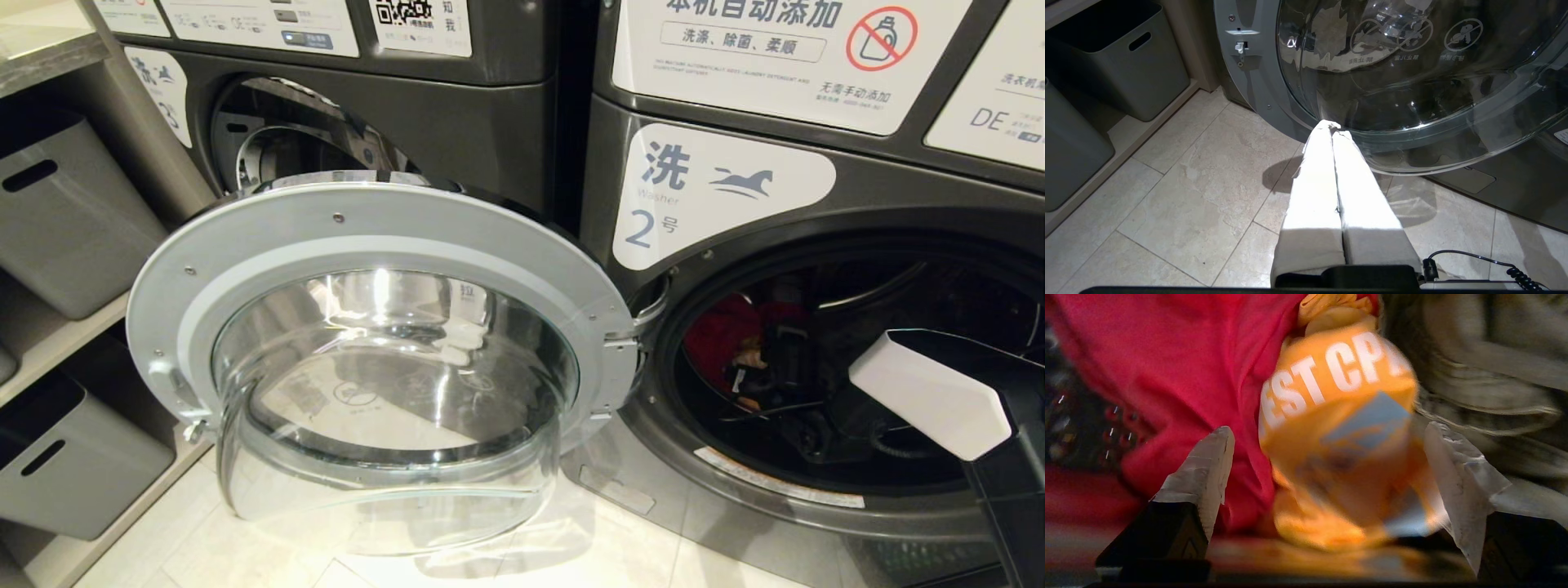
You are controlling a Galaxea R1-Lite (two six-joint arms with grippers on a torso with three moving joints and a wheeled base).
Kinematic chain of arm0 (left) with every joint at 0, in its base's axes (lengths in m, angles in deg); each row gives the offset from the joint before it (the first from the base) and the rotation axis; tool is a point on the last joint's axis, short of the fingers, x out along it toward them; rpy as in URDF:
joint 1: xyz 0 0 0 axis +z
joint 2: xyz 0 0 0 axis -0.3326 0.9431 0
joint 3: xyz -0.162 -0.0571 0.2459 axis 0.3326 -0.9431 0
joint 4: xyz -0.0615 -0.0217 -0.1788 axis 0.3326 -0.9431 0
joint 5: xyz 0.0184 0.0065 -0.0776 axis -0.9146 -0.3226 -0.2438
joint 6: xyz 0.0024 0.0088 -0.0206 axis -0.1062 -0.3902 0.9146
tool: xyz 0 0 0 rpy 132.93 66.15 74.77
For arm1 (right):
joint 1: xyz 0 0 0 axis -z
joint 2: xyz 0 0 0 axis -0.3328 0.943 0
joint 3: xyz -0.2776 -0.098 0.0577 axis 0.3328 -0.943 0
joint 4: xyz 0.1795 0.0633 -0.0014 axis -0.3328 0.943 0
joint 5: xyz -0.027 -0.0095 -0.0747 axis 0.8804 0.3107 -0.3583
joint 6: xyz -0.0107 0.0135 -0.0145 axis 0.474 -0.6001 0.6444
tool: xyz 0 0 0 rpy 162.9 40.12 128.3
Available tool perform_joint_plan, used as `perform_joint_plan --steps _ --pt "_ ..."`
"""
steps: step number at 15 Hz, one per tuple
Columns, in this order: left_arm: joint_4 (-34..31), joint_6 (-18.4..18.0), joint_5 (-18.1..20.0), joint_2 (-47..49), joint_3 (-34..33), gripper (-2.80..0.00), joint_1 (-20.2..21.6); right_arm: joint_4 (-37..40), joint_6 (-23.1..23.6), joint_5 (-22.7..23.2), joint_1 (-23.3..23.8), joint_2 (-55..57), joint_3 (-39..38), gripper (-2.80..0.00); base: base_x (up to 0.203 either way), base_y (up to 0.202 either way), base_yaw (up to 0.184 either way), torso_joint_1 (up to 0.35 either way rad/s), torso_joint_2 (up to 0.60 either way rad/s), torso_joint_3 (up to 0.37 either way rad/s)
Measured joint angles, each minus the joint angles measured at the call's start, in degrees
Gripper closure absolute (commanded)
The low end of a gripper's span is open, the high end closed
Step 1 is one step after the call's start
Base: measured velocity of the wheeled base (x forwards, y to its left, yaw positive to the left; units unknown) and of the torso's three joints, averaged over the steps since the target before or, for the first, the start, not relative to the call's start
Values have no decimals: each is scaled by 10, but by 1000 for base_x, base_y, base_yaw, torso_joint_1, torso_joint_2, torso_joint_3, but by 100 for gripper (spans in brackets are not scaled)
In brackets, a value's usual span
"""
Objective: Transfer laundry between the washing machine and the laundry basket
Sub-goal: Pick a cloth and place it into the basket
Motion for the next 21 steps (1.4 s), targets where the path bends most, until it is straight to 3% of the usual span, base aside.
perform_joint_plan --steps 6,11,17,18,21 --pt "0 0 0 0 0 0 0 190 -52 0 3 47 201 -280 0 0 0 0 0 0" --pt "0 0 0 0 0 0 0 342 -123 1 8 84 319 -280 0 0 0 0 0 0" --pt "0 0 0 0 0 0 0 368 -139 10 11 119 364 -280 0 0 0 0 0 0" --pt "0 0 0 0 0 0 0 368 -143 11 11 120 365 0 0 0 0 0 0 0" --pt "0 0 0 0 0 0 0 369 -150 12 11 119 366 0 0 0 0 0 0 0"
